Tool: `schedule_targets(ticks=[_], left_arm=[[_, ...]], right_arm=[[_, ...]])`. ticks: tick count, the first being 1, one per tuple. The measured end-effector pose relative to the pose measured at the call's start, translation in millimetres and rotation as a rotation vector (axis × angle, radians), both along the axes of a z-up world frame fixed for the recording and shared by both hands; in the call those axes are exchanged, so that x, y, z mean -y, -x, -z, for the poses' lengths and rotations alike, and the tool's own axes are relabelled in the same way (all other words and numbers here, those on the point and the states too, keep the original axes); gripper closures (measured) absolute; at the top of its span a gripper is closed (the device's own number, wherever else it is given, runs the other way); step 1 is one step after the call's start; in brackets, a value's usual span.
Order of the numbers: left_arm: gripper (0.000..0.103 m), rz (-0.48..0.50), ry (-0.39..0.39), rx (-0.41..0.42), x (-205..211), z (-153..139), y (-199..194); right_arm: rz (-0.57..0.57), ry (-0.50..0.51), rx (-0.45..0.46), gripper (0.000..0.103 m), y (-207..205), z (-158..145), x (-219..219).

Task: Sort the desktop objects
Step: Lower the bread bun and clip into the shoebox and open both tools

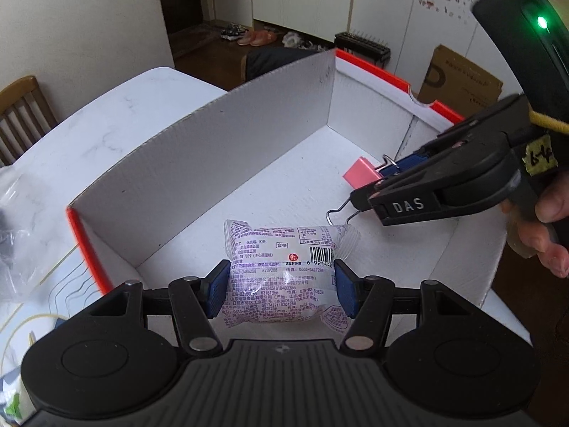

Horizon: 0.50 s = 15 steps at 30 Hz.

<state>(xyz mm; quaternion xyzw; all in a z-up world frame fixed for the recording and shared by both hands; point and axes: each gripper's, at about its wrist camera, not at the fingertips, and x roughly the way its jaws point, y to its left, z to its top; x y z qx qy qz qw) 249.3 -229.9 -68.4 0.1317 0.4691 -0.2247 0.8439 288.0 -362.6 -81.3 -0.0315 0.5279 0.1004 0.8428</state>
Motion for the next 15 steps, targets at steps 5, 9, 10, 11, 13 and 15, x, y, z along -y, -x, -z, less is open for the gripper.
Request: schedule_targets(ticks=[5, 9, 10, 11, 13, 15], left_arm=[[0.043, 0.013, -0.041, -0.040, 7, 9, -7], [0.043, 0.026, -0.060, -0.089, 10, 15, -12], [0.043, 0.031, -0.067, -0.098, 11, 17, -12], [0.043, 0.035, -0.075, -0.107, 12, 18, -13], [0.043, 0.039, -0.083, -0.120, 13, 20, -13], [0.043, 0.046, -0.087, -0.136, 14, 22, -14]], right_arm=[[-0.019, 0.009, -0.037, 0.071, -3, 5, -3], [-0.046, 0.032, -0.074, 0.071, -9, 10, -7], [-0.050, 0.037, -0.083, 0.071, -10, 11, -8], [-0.052, 0.042, -0.089, 0.071, -11, 12, -9], [-0.055, 0.046, -0.098, 0.071, -12, 14, -10], [-0.056, 0.052, -0.106, 0.071, -13, 16, -11]])
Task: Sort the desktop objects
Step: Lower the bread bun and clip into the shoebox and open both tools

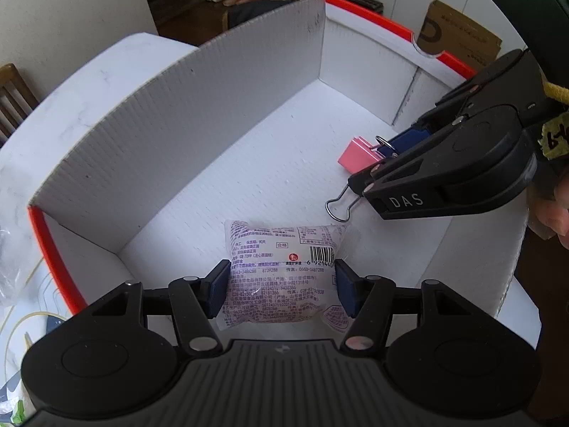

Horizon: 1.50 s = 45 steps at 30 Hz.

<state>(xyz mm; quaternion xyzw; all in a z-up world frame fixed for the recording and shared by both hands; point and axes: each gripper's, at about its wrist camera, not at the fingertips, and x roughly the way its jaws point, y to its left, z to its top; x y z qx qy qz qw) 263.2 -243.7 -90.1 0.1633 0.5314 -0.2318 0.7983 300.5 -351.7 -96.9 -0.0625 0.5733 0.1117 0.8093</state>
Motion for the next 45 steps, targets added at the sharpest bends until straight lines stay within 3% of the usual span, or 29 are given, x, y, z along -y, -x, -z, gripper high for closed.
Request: schedule_targets(ticks=[12, 24, 45], left_arm=[[0.041, -0.007, -0.008, -0.011, 4, 0, -4], [0.033, -0.044, 0.076, 0.032, -8, -19, 12], [0.033, -0.186, 0.208, 0.247, -43, -86, 68]], right_arm=[[0.007, 0.006, -0.019, 0.071, -2, 2, -3], [0.034, -0.087, 0.043, 0.057, 15, -26, 16], [-0.009, -0.248, 0.238, 0.048, 69, -93, 24]])
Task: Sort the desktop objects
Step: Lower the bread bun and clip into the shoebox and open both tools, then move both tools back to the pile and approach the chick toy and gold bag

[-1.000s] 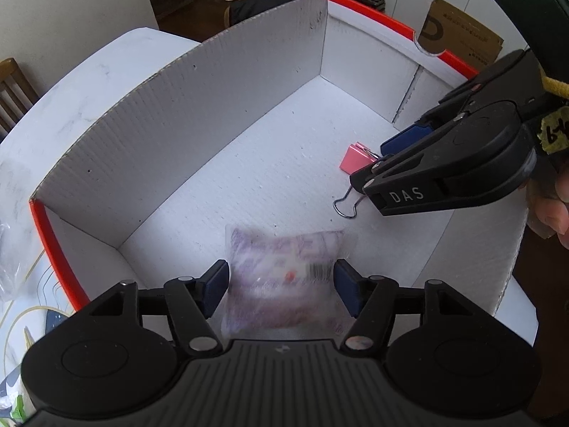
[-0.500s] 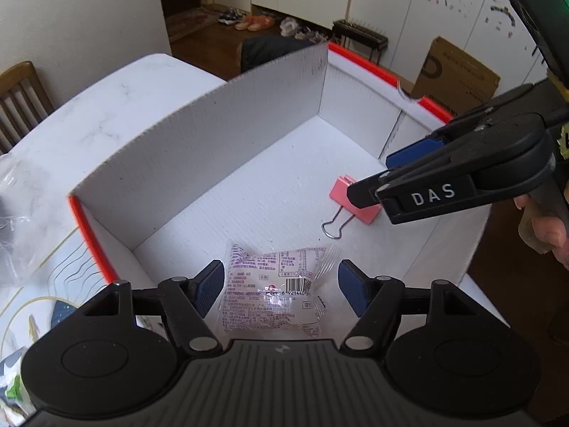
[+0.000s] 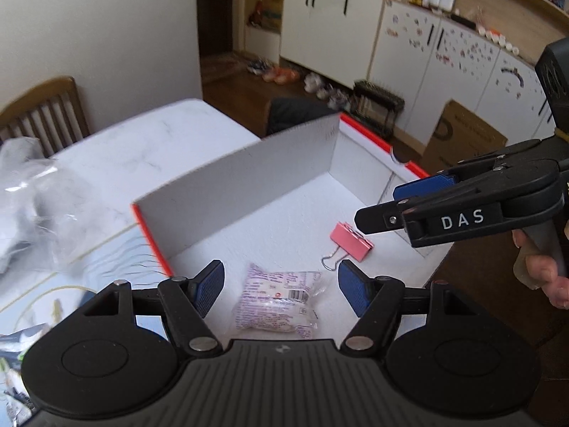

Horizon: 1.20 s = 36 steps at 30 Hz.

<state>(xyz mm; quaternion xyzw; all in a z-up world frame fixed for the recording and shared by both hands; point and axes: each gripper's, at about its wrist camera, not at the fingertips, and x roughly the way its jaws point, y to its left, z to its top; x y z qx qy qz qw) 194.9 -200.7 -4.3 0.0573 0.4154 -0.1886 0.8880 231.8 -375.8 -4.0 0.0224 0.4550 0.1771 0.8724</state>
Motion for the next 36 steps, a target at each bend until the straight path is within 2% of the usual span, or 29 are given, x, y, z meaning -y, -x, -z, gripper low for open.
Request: schedule_targets(ticks=[5, 9, 21, 23, 25, 36], left_arm=[[0.027, -0.033, 0.046, 0.039, -17, -13, 18], [0.027, -0.043, 0.028, 0.066, -26, -17, 30], [0.016, -0.093, 0.062, 0.046, -88, -12, 63], [0.012, -0.099, 0.054, 0.046, -99, -11, 69], [0.002, -0.100, 0.054, 0.047, -111, -9, 76], [0.001, -0.172, 0.049, 0.008, -188, 7, 106]], right_arm=[[0.003, -0.017, 0.051, 0.039, 14, -13, -6], [0.006, -0.013, 0.069, 0.036, 25, -16, -14], [-0.006, -0.031, 0.084, 0.024, 50, -19, -58], [-0.015, -0.026, 0.087, 0.024, 56, -19, -69], [-0.022, -0.023, 0.090, 0.022, 60, -20, -79], [-0.081, -0.013, 0.091, 0.014, 82, -20, -144]])
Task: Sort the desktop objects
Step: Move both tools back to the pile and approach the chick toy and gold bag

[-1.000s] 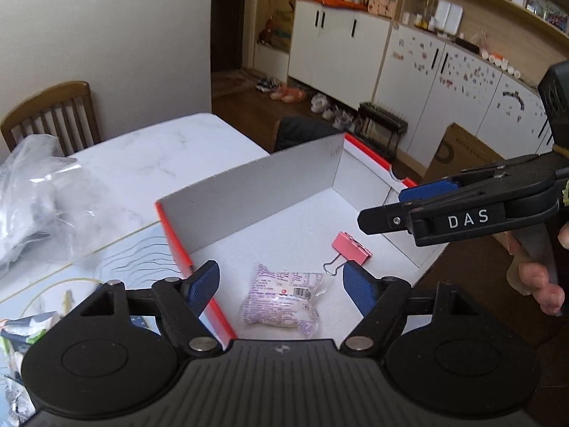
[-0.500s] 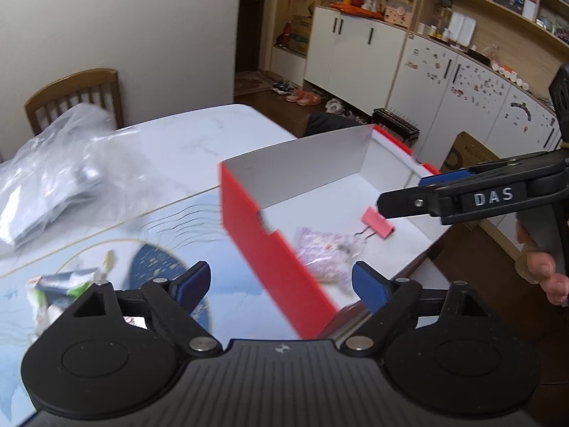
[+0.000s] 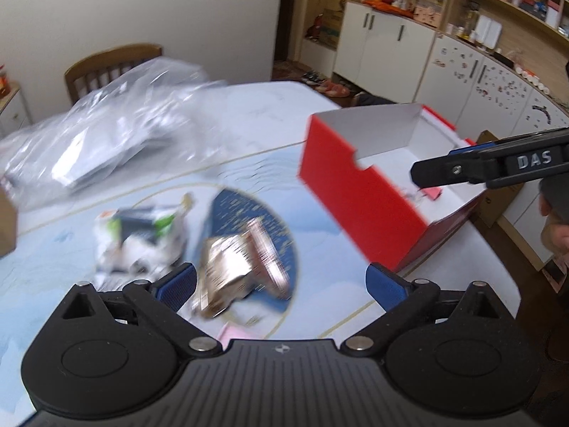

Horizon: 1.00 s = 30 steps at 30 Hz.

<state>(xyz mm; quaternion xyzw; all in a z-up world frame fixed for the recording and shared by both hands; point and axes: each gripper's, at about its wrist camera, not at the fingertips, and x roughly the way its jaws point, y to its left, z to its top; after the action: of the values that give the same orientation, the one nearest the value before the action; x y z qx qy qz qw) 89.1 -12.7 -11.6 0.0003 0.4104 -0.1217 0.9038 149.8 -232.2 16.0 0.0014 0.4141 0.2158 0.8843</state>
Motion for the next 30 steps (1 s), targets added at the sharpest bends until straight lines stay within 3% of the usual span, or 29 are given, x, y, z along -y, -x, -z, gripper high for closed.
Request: schedule_targets(ticks=[11, 30], left_arm=[[0.001, -0.050, -0.010, -0.061, -54, 27, 17], [0.000, -0.099, 0.029, -0.140, -85, 63, 12]], right_arm=[[-0.065, 0.033, -0.005, 0.003, 7, 13, -69], [-0.070, 0.067, -0.042, 0.001, -17, 70, -136]])
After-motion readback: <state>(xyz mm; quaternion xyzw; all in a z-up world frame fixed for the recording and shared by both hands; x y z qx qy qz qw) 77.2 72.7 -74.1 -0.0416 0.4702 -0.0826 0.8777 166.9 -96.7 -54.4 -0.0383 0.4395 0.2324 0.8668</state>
